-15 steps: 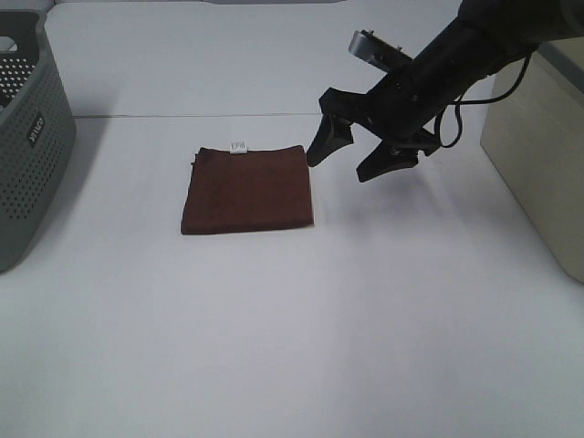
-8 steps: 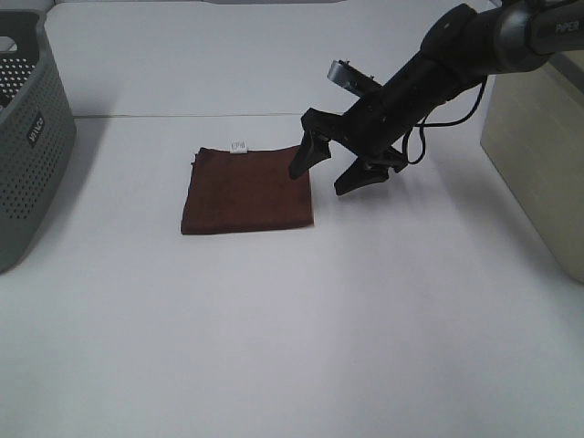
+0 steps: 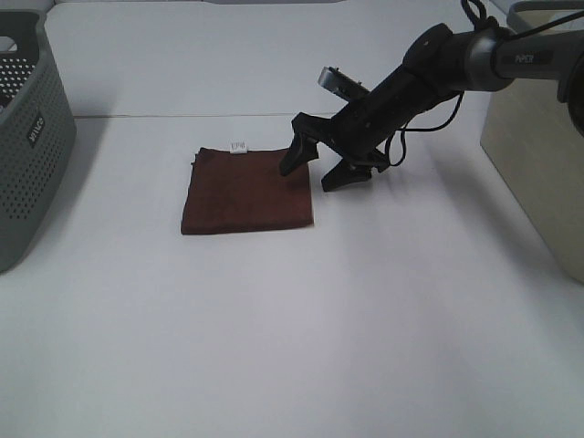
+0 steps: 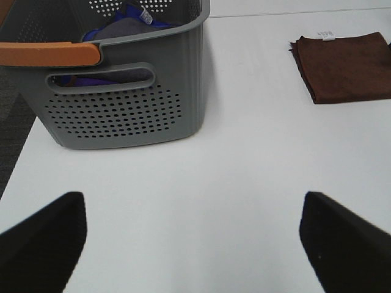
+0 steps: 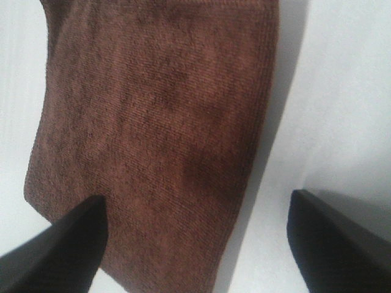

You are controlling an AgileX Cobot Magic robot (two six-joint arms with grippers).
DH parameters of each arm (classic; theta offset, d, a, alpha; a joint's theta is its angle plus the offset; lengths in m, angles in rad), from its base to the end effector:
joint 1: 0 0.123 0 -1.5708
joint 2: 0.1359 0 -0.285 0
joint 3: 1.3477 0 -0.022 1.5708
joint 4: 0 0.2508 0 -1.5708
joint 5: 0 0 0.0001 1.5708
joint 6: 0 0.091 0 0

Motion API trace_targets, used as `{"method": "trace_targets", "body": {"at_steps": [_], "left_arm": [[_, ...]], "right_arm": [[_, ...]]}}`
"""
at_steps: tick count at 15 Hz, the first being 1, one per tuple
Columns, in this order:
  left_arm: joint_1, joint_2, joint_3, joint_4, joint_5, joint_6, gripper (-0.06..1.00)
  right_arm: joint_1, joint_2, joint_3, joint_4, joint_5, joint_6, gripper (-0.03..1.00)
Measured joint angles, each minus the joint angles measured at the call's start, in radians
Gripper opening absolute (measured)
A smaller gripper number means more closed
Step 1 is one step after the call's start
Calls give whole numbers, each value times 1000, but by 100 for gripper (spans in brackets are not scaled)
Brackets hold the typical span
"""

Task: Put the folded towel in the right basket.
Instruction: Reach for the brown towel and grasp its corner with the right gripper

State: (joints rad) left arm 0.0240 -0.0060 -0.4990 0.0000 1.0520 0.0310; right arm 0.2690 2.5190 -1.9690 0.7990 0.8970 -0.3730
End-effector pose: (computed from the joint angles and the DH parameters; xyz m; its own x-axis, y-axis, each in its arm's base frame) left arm -0.0053 -0.0001 0.2777 -0.4442 0.0203 -0.8957 -0.0102 0.9996 0.0278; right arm 0.4827 0.1860 0.0943 -0.9577 -0.0957 -0.2714 -0.2426 0.7759 0.5824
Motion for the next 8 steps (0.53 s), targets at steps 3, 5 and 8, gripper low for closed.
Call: {"method": "trace_targets", "body": {"at_steps": [3, 5, 8], "left_arm": [[0, 0, 0, 0, 0, 0, 88], [0, 0, 0, 0, 0, 0, 88], [0, 0, 0, 0, 0, 0, 88]], "right_arm": [[17, 9, -7, 16, -6, 0, 77], [51, 14, -7, 14, -39, 0, 69], [81, 27, -7, 6, -72, 30, 45]]}}
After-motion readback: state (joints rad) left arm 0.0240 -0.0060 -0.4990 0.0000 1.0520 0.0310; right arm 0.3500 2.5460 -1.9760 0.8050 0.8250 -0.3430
